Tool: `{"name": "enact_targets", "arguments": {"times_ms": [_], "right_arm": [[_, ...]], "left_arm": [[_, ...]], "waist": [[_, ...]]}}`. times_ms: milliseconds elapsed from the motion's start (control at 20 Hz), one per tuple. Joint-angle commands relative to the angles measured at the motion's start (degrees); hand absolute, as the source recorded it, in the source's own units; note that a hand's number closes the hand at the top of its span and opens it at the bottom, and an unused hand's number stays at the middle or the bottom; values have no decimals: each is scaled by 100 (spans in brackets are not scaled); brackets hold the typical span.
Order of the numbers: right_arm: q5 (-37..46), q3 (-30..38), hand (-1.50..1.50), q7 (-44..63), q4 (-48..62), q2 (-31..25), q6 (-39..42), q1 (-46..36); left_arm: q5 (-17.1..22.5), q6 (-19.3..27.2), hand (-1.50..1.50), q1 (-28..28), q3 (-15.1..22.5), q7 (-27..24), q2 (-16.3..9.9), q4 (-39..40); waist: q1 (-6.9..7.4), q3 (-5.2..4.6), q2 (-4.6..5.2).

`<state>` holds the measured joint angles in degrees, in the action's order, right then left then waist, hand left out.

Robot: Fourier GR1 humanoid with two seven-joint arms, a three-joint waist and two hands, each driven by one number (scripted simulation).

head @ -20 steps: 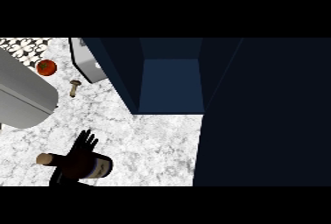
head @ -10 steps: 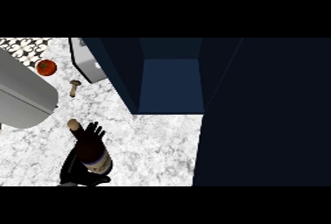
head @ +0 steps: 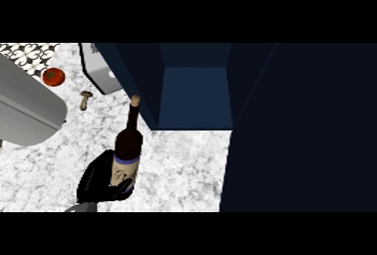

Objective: Pick up the wine, place it into the cabinet and close the cabinet

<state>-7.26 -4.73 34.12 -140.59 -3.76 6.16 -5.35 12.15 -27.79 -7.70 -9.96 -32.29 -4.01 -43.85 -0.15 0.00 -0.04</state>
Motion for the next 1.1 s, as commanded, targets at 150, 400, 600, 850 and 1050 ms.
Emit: {"name": "enact_targets", "arguments": {"times_ms": [150, 400, 600, 850, 1050], "right_arm": [[-251, -130, -150, 248, -732, 95, 0, 345], [-258, -51, -150, -24, -449, 162, 91, 404], [-211, 48, -150, 403, -336, 20, -54, -164], [-604, 193, -150, 79, -603, 44, 196, 484], [-483, 262, -150, 188, -457, -35, 165, 145]], "left_arm": [[378, -431, 150, -54, -2, 547, -131, -205], [384, 469, 150, -444, -319, -11, 196, 43], [771, 680, 150, -12, -778, -316, 110, -171], [912, 804, 150, -230, -632, -198, 329, -483], [981, 951, 150, -21, -268, -91, 393, -854]], "waist": [[-7, 0, -5], [-41, -1, 3], [19, -3, -5], [-2, 4, -8], [10, 2, -5]]}}
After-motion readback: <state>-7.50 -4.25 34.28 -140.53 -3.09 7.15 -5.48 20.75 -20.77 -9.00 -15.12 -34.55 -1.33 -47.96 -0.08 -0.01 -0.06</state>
